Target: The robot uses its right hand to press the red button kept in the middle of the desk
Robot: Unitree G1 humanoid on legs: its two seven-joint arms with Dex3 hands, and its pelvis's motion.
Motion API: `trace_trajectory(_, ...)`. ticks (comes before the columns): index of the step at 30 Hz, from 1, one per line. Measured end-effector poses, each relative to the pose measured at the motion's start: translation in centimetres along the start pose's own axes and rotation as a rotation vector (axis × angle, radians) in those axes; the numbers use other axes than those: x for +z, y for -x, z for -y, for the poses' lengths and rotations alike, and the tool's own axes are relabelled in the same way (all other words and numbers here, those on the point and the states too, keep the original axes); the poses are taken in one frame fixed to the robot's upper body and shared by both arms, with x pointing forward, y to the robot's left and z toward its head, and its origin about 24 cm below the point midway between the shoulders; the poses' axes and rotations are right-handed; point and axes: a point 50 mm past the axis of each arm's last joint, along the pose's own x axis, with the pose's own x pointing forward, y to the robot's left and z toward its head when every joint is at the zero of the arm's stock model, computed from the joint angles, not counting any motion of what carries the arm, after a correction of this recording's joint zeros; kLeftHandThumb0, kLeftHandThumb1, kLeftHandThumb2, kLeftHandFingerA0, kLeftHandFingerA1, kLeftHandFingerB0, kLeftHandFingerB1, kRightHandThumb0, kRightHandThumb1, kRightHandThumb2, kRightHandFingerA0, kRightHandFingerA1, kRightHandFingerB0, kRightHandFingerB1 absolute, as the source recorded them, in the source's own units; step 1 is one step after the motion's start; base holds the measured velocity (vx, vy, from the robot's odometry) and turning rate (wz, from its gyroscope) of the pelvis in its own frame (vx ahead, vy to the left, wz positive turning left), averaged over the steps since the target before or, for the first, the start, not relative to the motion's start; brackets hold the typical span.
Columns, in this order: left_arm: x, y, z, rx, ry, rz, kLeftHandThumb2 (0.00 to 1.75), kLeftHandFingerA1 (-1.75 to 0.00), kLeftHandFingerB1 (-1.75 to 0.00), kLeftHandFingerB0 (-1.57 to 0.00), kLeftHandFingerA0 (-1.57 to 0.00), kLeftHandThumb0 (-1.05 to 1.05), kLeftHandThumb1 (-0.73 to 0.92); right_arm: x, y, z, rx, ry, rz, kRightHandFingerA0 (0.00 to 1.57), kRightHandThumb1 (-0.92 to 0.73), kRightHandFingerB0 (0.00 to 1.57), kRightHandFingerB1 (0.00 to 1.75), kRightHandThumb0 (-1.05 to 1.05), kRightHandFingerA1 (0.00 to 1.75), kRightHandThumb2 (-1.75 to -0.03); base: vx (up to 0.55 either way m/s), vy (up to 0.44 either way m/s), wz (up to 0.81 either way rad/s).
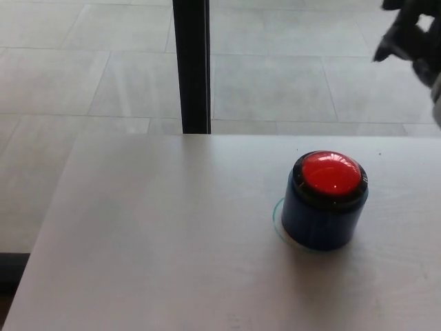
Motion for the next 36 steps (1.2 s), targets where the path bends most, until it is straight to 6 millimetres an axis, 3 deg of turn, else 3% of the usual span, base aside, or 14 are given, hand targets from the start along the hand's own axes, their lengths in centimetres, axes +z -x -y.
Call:
trace_trajectory(1,0.0,0.0,0.0,0.000,0.000,0.000,1.20,-1.18,-0.91,-0.27,-0.38,-0.73,0.92,0.5,0.0,1.2,-0.029,-0.002,0.008,0.91,-0.48,0.83,1.43,-0.11,1.75,-1.33,0.00,0.000,0.00)
trace_trajectory(3,0.0,0.0,0.0,0.000,-0.002,-0.001,1.24,-0.97,-0.80,-0.34,-0.51,-0.72,0.92,1.6,0.1,3.8,-0.089,-0.011,0.029,0.96,-0.53,0.84,1.44,-0.10,1.75,-1.29,0.00,0.000,0.00)
trace_trajectory(4,-0.1,0.0,0.0,0.001,-0.002,-0.001,1.19,-1.18,-0.89,-0.24,-0.37,-0.74,0.92,2.2,0.3,5.1,-0.119,-0.017,0.040,0.97,-0.52,0.85,1.43,-0.10,1.75,-1.29,0.00,0.000,0.00)
trace_trajectory(10,-0.1,0.0,-0.1,0.002,0.003,-0.001,1.20,-1.12,-0.87,-0.24,-0.34,-0.73,0.92,4.8,2.5,13.1,-0.303,0.012,0.087,0.97,-0.51,0.82,1.44,-0.13,1.75,-1.27,0.00,0.000,0.00)
trace_trajectory(11,-0.1,0.0,-0.1,0.002,0.003,-0.002,1.18,-1.15,-0.88,-0.23,-0.36,-0.74,0.92,5.0,3.1,14.4,-0.332,0.026,0.089,1.34,-0.47,0.98,1.22,-0.27,1.48,-1.24,0.00,0.000,0.00)
trace_trajectory(12,-0.1,0.0,-0.1,0.003,0.004,-0.003,1.17,-1.15,-0.86,-0.21,-0.36,-0.74,0.92,5.2,3.9,15.9,-0.367,0.039,0.091,1.41,-0.42,1.03,1.21,-0.30,1.51,-1.29,0.00,0.000,0.00)
trace_trajectory(14,-0.2,0.0,-0.2,0.005,0.004,-0.005,1.17,-1.15,-0.86,-0.21,-0.36,-0.74,0.92,5.3,5.6,18.5,-0.433,0.055,0.094,1.41,-0.42,1.03,1.21,-0.30,1.51,-1.29,0.00,0.000,0.00)
trace_trajectory(15,-0.2,0.0,-0.2,0.005,0.005,-0.005,1.17,-1.14,-0.86,-0.22,-0.37,-0.73,0.92,5.3,6.0,19.0,-0.447,0.059,0.093,1.14,-0.26,1.01,1.36,-0.26,1.74,-1.46,0.00,0.000,0.00)
trace_trajectory(17,-0.4,0.1,-0.3,0.008,0.004,-0.010,1.16,-1.14,-0.87,-0.24,-0.35,-0.73,0.92,5.4,7.8,21.1,-0.503,0.070,0.097,1.46,-0.30,1.20,1.25,-0.42,1.47,-1.19,0.00,0.000,0.00)
trace_trajectory(19,-0.4,0.1,-0.3,0.009,0.005,-0.009,1.23,-0.95,-0.77,-0.31,-0.50,-0.72,0.92,5.3,9.0,22.4,-0.542,0.083,0.097,1.29,-0.19,1.11,1.37,-0.52,1.65,-1.37,0.00,0.000,0.00)
trace_trajectory(20,-0.4,0.1,-0.3,0.009,0.006,-0.009,1.17,-1.19,-0.90,-0.26,-0.37,-0.71,0.92,5.1,9.7,23.0,-0.563,0.089,0.092,1.29,-0.11,1.14,1.38,-0.56,1.64,-1.49,0.00,0.000,0.00)
trace_trajectory(31,-0.4,0.1,-0.4,0.011,0.011,-0.009,1.18,-1.17,-0.90,-0.25,-0.35,-0.71,0.92,0.2,19.0,29.8,-0.886,0.074,-0.032,1.36,-0.19,1.22,1.38,-0.65,1.61,-1.48,0.00,0.000,0.00)
trace_trajectory(32,-0.4,0.1,-0.4,0.011,0.010,-0.010,1.17,-1.18,-0.90,-0.28,-0.37,-0.72,0.92,-0.7,20.0,30.1,-0.919,0.057,-0.048,1.34,-0.11,1.09,1.21,-0.50,1.59,-1.63,0.00,0.000,0.00)
trace_trajectory(36,-0.4,0.1,-0.4,0.013,0.015,-0.012,1.30,-0.95,-0.76,-0.29,-0.51,-0.75,0.92,-4.5,23.6,30.9,-1.041,0.008,-0.122,1.35,-0.32,0.95,1.07,-0.47,1.60,-1.51,0.00,0.000,0.02)
